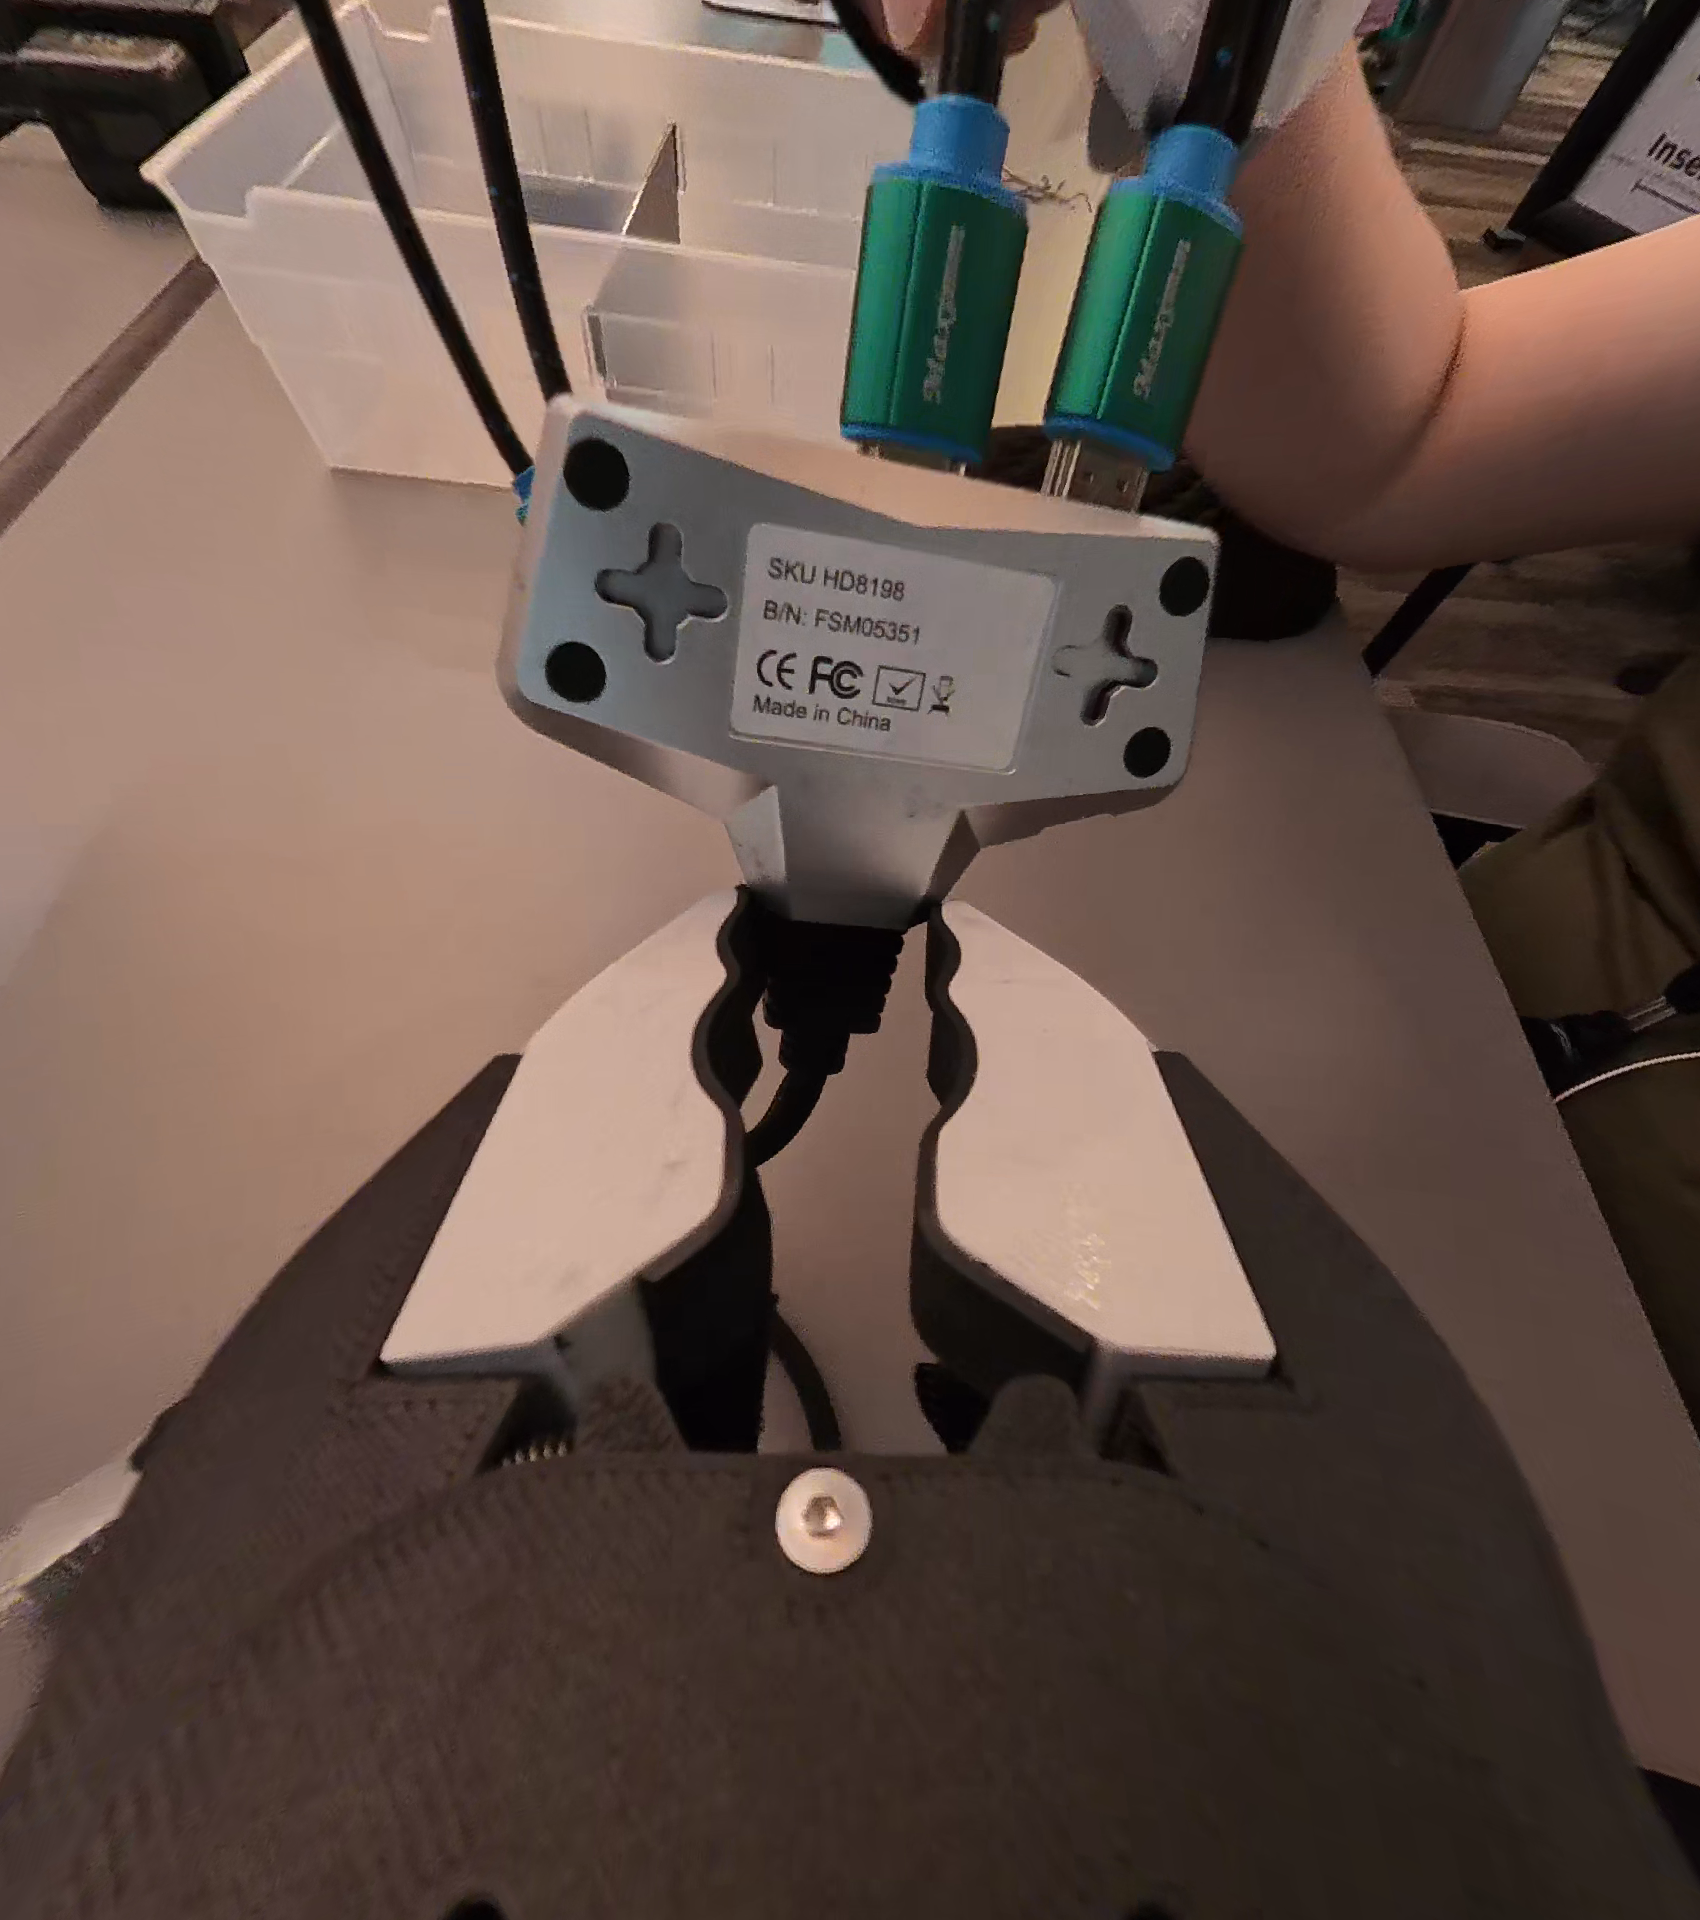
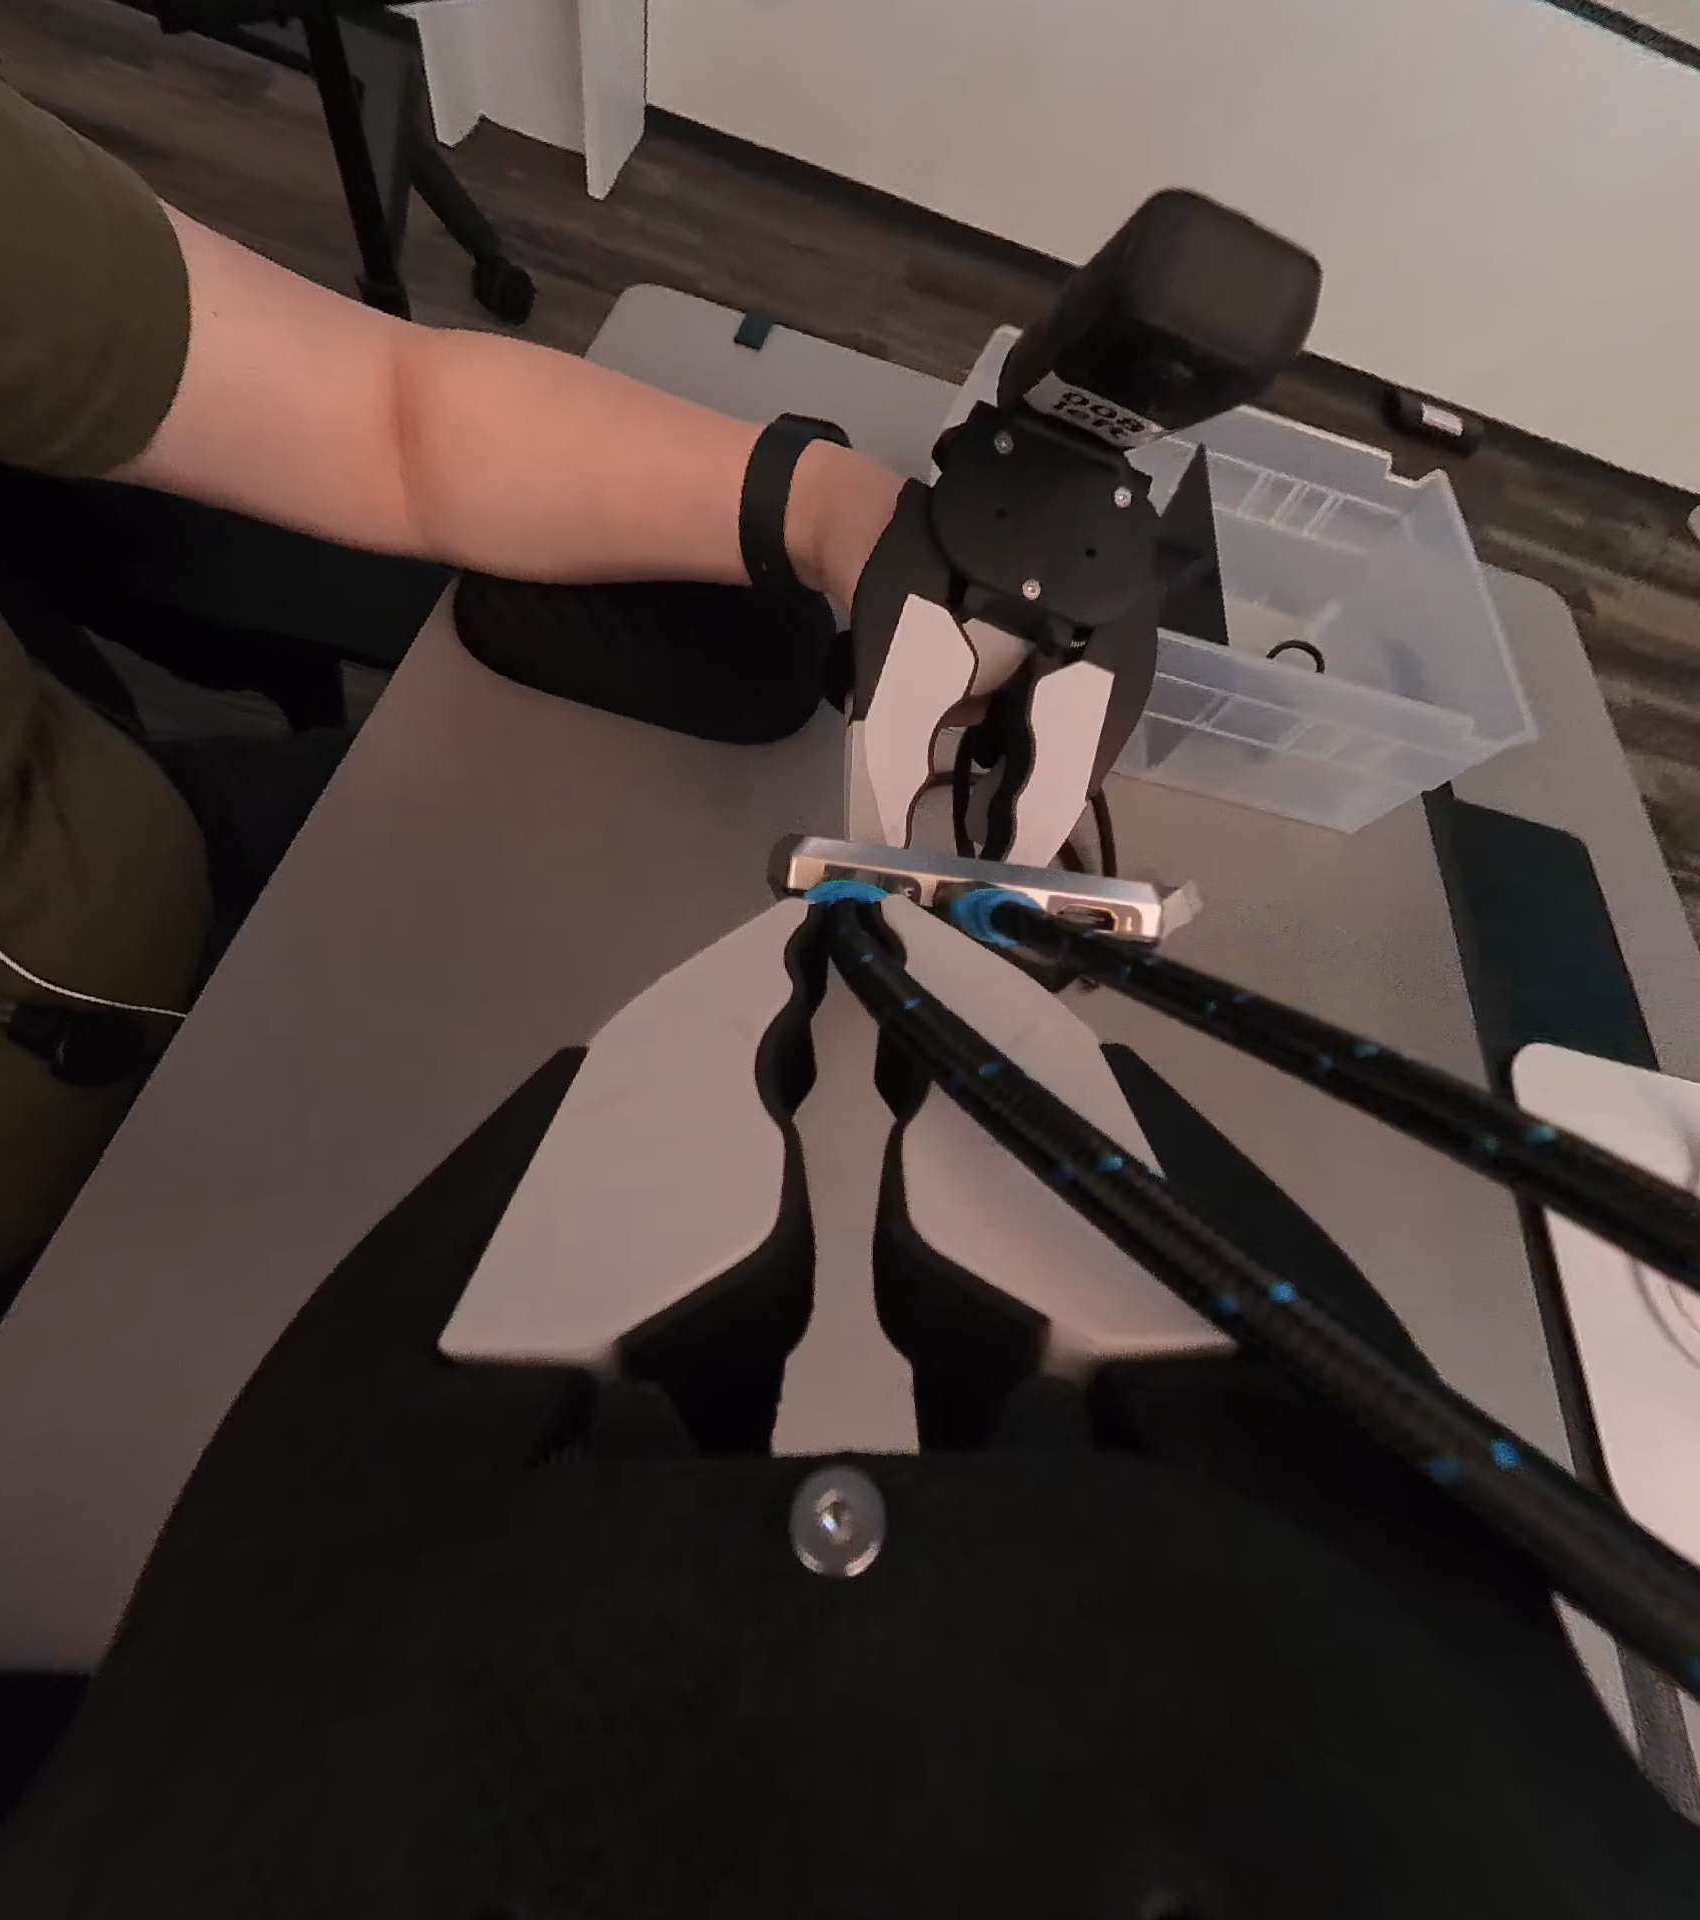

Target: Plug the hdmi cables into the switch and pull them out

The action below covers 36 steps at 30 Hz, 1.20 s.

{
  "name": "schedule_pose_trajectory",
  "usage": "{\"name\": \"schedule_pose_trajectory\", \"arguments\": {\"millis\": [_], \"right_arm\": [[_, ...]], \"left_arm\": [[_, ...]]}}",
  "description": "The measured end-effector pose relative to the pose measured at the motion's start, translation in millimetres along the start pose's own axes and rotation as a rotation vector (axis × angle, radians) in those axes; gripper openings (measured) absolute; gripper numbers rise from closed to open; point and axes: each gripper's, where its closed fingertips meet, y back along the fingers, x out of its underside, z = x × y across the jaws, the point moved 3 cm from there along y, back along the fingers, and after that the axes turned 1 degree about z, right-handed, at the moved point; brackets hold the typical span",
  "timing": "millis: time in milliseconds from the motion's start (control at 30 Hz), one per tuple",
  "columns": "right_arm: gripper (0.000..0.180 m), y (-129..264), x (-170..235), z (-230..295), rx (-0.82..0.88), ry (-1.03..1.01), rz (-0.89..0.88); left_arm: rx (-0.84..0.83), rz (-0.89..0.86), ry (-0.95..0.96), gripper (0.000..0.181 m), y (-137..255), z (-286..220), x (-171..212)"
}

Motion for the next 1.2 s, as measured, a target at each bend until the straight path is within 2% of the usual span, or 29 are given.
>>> {"name": "schedule_pose_trajectory", "arguments": {"millis": [233,533,767,900,967,1033,1100,1167,1200], "right_arm": [[0.007,0.6,11.8,-4.5,-0.060,-0.046,-0.034],[0.008,0.4,12.7,-11.9,-0.022,-0.017,-0.087],[0.008,-2.3,17.4,-17.2,-0.010,-0.015,-0.107],[0.011,17.5,8.5,-40.4,0.089,-0.112,-0.262],[0.015,25.9,7.1,-50.9,0.167,-0.170,-0.292],[0.027,28.9,7.2,-62.2,0.239,-0.304,-0.300],[0.031,25.5,7.5,-64.0,0.206,-0.439,-0.307],[0.049,16.9,6.5,-66.8,0.193,-0.540,-0.332],[0.052,10.2,7.0,-68.0,0.187,-0.588,-0.328]], "left_arm": [[-0.011,-0.013,0.007,0.028,-4.8,3.4,0.2],[-0.042,-0.083,0.055,0.028,-0.1,11.8,-5.6],[-0.093,-0.070,0.054,0.030,0.4,17.1,-3.8],[-0.149,-0.206,0.053,0.029,10.5,18.9,-24.7],[-0.241,-0.249,0.028,0.028,14.8,21.2,-33.9],[-0.334,-0.291,0.021,0.028,17.6,25.8,-38.0],[-0.436,-0.322,0.020,0.028,20.9,32.3,-39.7],[-0.544,-0.331,-0.010,0.028,23.9,37.3,-40.9],[-0.576,-0.336,-0.014,0.027,23.6,38.4,-41.6]]}}
